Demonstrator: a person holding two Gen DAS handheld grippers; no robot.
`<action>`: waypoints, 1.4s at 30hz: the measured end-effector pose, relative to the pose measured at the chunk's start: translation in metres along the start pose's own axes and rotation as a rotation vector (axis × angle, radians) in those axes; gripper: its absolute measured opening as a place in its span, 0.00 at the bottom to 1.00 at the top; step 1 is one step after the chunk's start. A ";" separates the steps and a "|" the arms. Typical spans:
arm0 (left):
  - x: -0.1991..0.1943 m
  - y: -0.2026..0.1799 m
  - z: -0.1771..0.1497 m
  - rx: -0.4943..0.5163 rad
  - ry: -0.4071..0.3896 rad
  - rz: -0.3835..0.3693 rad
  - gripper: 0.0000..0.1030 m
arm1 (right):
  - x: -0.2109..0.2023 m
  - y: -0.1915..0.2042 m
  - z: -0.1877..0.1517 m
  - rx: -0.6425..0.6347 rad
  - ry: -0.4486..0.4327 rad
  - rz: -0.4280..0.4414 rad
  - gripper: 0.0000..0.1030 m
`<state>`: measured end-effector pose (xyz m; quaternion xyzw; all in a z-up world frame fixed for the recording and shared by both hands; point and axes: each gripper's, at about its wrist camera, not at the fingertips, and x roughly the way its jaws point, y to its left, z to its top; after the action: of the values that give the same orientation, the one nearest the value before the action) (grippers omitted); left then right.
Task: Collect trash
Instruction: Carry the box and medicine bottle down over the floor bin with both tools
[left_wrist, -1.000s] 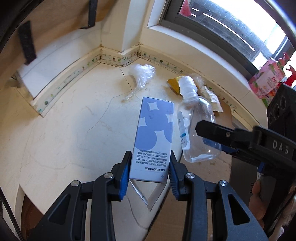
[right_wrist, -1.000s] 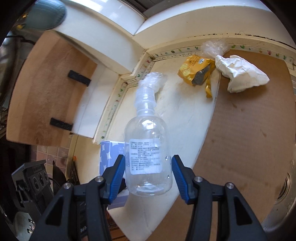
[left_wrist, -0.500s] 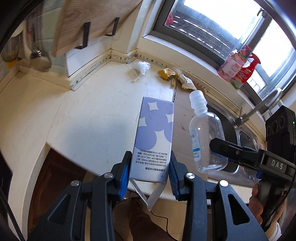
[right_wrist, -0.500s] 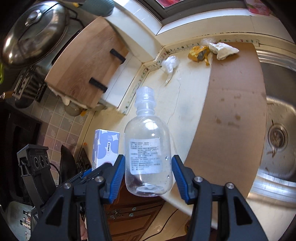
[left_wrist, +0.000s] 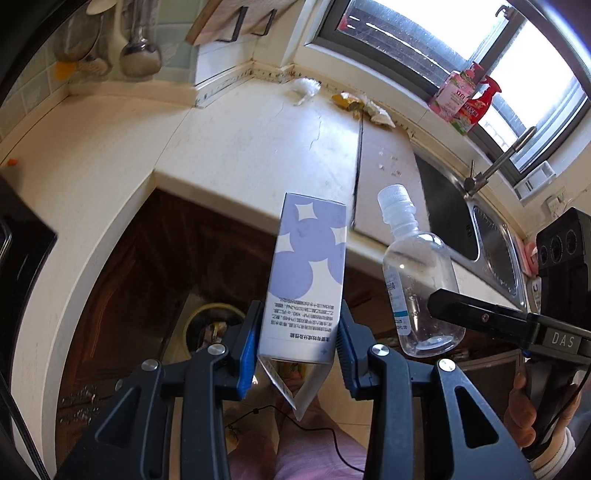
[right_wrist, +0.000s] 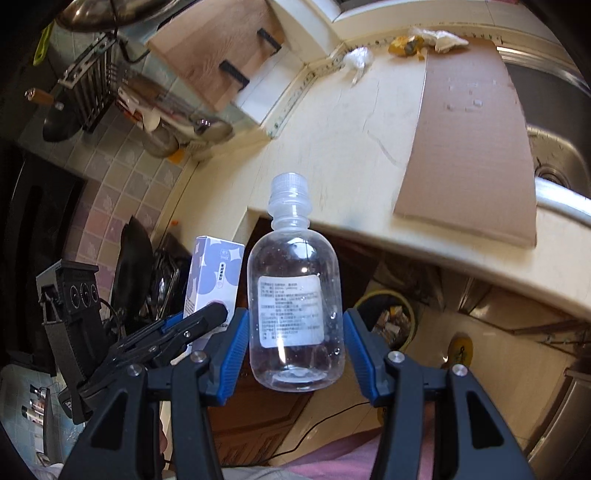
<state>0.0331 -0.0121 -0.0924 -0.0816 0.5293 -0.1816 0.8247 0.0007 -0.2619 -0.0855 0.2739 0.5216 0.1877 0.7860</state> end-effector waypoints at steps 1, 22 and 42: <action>-0.002 0.004 -0.009 0.004 0.001 0.003 0.35 | 0.003 0.002 -0.008 0.000 0.010 0.002 0.50; 0.066 0.065 -0.098 -0.072 0.167 0.077 0.35 | 0.109 -0.009 -0.074 -0.013 0.252 -0.111 0.50; 0.238 0.132 -0.151 -0.184 0.325 0.156 0.35 | 0.283 -0.122 -0.105 0.103 0.499 -0.152 0.51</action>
<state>0.0137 0.0260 -0.4006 -0.0851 0.6743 -0.0788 0.7292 0.0140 -0.1678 -0.3972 0.2188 0.7270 0.1631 0.6301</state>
